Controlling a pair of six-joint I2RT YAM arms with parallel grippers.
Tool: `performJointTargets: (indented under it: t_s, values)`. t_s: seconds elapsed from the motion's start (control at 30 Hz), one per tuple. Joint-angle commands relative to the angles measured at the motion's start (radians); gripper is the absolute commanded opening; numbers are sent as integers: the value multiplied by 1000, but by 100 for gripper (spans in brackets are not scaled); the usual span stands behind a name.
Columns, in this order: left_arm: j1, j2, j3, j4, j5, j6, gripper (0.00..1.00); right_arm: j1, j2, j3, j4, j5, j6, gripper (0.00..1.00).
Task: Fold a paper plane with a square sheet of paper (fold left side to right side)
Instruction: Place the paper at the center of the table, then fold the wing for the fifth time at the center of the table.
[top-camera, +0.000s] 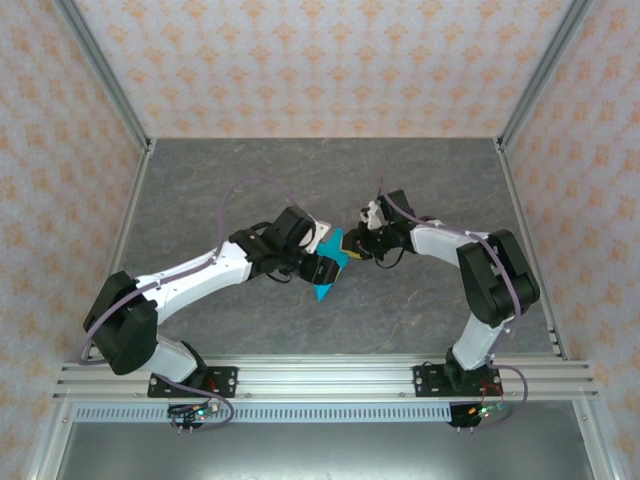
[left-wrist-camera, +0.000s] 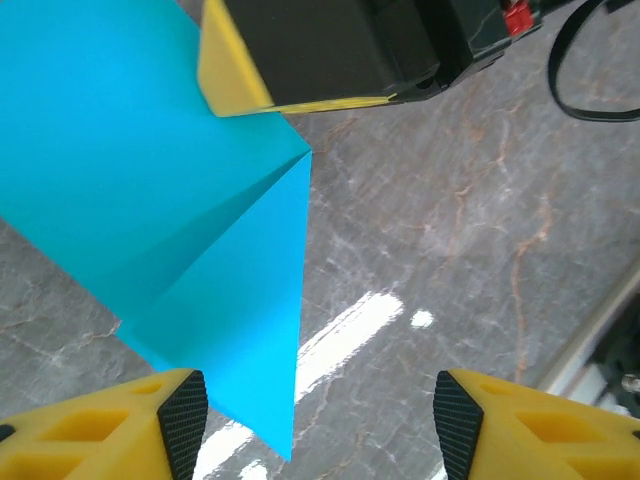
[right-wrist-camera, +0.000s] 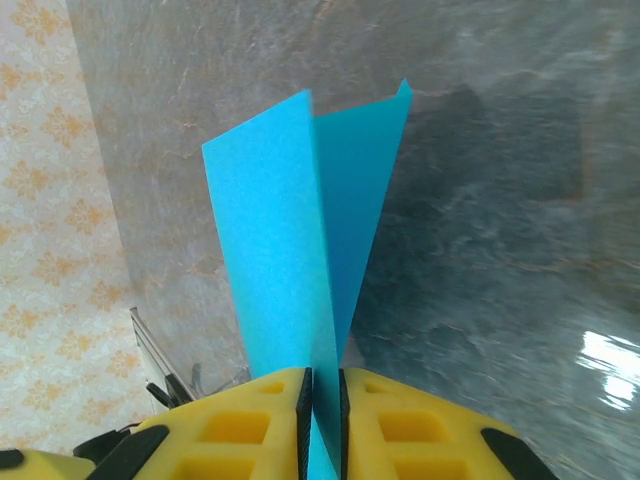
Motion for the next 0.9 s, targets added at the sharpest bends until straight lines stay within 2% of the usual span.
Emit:
performJointTargets:
  t_s: [0.0,0.13,0.5,0.7,0.87]
  values:
    - [-29,38,7,-41,-112,12,65,39,32,49,-36,72,65,18]
    - [-58,69,6,-35,-180,24,66,55,55,63,-38,95,125,18]
    - [-169,169,13,-58,-485,27,66,70,72,86,-77,107,144,18]
    - [-209,234,29,-67,-582,17,60,84,86,94,-85,107,145,18]
    - [-224,266,36,-69,-617,9,53,95,99,116,-121,112,128,19]
